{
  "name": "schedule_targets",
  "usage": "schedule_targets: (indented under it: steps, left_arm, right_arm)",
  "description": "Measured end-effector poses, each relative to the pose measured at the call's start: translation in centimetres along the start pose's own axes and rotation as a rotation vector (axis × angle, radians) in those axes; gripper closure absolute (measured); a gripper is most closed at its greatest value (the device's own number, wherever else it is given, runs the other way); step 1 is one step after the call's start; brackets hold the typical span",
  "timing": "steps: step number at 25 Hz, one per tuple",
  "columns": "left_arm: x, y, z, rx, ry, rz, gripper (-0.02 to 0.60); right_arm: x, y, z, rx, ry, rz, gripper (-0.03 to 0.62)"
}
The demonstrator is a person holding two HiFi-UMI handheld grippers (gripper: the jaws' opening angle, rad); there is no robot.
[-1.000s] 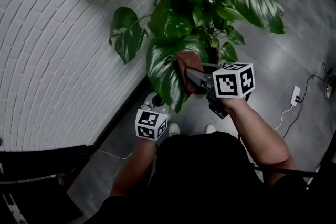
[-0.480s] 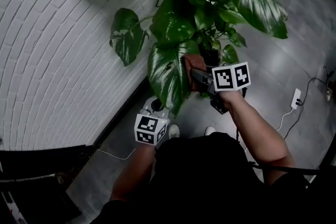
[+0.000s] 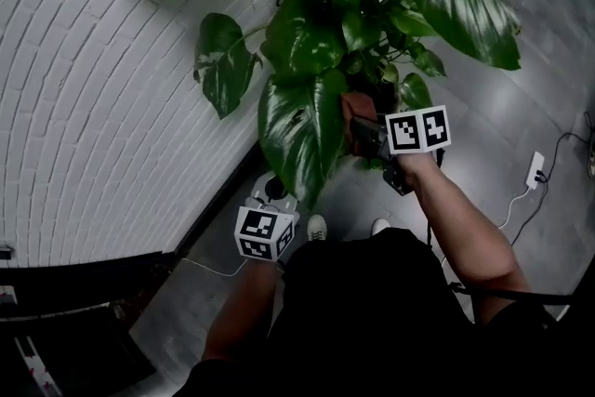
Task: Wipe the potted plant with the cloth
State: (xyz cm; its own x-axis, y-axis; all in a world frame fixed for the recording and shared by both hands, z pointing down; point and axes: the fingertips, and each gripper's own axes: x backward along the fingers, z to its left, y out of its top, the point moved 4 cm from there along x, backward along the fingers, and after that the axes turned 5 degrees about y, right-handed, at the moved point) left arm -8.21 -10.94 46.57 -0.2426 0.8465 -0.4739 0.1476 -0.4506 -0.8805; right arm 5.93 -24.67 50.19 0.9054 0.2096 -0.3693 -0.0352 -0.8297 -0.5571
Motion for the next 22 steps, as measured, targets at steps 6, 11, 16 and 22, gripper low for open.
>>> schedule_targets:
  steps: [6, 11, 16, 22]
  left_arm:
    - [-0.1, 0.5, -0.2, 0.014, 0.007, -0.009, 0.565]
    - [-0.1, 0.7, -0.4, 0.014, 0.000, -0.007, 0.565]
    - [-0.5, 0.3, -0.9, 0.006, -0.037, -0.001, 0.565]
    - [-0.7, -0.5, -0.9, -0.012, -0.081, 0.018, 0.565]
  right_arm:
    - [0.4, -1.5, -3.1, -0.076, -0.030, -0.027, 0.531]
    - [2.7, -2.0, -4.7, -0.141, -0.063, -0.100, 0.531]
    - [7.0, -1.6, -4.1, -0.225, -0.039, -0.260, 0.531]
    - [10.3, -2.1, 1.6, -0.277, -0.004, -0.354, 0.531]
